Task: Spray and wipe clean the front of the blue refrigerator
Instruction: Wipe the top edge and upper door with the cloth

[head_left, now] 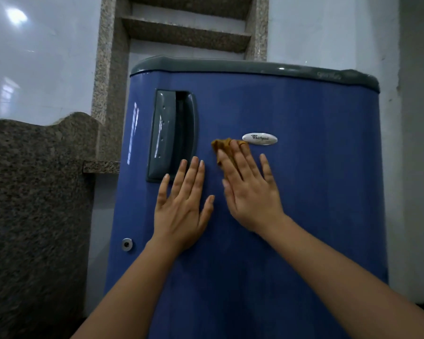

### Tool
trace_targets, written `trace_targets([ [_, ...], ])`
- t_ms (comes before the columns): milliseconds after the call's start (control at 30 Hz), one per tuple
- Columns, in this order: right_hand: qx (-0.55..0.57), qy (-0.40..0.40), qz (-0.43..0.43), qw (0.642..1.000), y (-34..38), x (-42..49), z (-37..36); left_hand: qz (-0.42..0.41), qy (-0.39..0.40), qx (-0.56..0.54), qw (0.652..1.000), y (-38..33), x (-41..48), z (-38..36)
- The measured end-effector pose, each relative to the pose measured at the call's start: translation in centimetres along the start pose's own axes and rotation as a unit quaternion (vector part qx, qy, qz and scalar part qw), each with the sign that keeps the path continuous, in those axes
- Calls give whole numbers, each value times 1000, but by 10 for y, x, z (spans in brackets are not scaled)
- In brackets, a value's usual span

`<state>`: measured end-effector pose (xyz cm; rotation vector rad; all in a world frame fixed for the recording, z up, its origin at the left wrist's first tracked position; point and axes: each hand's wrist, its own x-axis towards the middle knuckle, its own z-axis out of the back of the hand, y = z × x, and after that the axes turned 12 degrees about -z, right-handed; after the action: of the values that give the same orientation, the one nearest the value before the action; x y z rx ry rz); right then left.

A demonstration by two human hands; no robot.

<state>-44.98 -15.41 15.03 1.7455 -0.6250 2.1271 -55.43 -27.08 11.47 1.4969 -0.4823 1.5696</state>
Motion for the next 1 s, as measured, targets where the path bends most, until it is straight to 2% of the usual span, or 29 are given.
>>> trace_targets([
  [67, -43, 11, 58, 997, -28, -14, 5, 2, -1, 4, 1000, -3, 1, -1],
  [100, -53, 7, 39, 998, -44, -20, 8, 5, -2, 3, 1000, -4, 1, -1],
  [200, -6, -7, -146, 989, -68, -12, 12, 11, -3, 8, 1000, -6, 3, -3],
  [267, 31, -20, -216, 976, -48, 11, 8, 14, 0, 10, 1000, -8, 4, -5],
  [333, 39, -13, -153, 987, -15, 20, 6, 18, 0, 15, 1000, -8, 3, -6],
  [433, -13, 13, 20, 1000, -19, -2, 3, 16, -4, 24, 1000, -8, 5, -7],
  [500, -23, 6, 6, 1000, -45, -12, 8, 14, -11, 22, 1000, -10, 8, -4],
  [600, 31, -7, -158, 987, -53, 5, 10, 3, -19, 17, 1000, -14, 16, -2],
  [633, 45, -6, -181, 982, -43, 11, 9, 1, -18, 15, 1000, -16, 17, -2],
  [667, 50, 0, -166, 985, -32, 13, 9, -1, -14, 14, 1000, -18, 18, -2],
  [767, 9, 31, 8, 999, -25, -20, 6, -14, -1, 15, 1000, -26, 12, -3],
  [800, -4, 33, 34, 999, -37, -36, 7, -20, 2, 15, 1000, -30, 8, -4],
  [833, -12, 29, 21, 999, -52, -50, 9, -26, 3, 13, 1000, -34, 4, -4],
  [867, -9, 15, -27, 999, -67, -60, 9, -34, 3, 10, 999, -40, 1, -5],
  [933, 23, -21, -184, 983, -82, -64, 10, -50, 4, 7, 999, -50, -4, -6],
  [1000, 54, -36, -275, 959, -71, -58, 9, -57, 11, 8, 998, -58, -8, -8],
])
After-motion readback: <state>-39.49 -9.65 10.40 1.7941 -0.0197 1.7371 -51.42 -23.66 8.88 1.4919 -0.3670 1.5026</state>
